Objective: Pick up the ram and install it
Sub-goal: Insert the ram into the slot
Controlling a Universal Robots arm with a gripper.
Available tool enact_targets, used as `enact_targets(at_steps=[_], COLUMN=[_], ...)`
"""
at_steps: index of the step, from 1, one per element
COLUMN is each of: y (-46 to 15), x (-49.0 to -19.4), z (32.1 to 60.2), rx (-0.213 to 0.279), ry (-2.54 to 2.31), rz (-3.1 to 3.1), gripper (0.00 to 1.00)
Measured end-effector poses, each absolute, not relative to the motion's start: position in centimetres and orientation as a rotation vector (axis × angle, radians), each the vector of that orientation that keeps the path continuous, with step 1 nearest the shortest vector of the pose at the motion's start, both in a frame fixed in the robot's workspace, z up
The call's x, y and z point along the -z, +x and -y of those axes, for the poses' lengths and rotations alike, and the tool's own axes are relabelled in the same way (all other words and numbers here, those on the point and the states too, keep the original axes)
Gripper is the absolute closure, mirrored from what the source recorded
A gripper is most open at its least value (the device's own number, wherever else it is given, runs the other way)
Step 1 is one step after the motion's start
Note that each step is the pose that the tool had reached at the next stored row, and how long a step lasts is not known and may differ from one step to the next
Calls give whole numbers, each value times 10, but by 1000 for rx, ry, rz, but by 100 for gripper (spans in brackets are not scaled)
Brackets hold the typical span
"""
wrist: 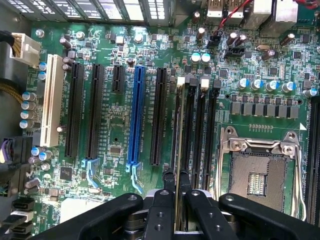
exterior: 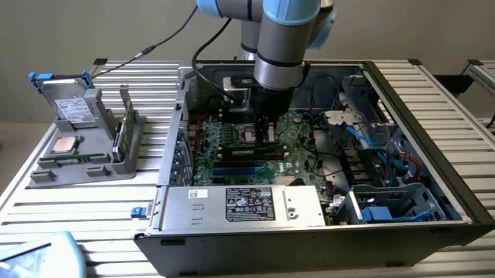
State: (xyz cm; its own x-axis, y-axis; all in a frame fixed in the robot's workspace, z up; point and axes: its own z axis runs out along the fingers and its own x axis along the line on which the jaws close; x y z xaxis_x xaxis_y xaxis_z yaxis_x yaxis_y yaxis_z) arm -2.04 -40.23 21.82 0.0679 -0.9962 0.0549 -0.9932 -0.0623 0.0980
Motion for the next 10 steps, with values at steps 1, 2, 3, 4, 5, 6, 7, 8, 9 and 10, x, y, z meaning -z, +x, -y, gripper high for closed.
enact_targets(at_steps=[1, 2, 3, 4, 5, 6, 7, 8, 9, 10], y=[-20, -20, -20, -20, -20, -20, -20, -20, -20, -20], x=[-218, -218, -218, -218, -218, -218, -218, -218, -218, -218], z=[403, 403, 403, 403, 403, 403, 403, 403, 403, 403], rx=[41, 41, 41, 41, 41, 41, 41, 41, 41, 41], ry=[2213, 2213, 2213, 2213, 2213, 2213, 2213, 2213, 2213, 2213], rz=[2073, 2073, 2073, 2073, 2073, 2073, 2073, 2073, 2073, 2073], gripper=[86, 86, 86, 86, 86, 86, 86, 86, 86, 86])
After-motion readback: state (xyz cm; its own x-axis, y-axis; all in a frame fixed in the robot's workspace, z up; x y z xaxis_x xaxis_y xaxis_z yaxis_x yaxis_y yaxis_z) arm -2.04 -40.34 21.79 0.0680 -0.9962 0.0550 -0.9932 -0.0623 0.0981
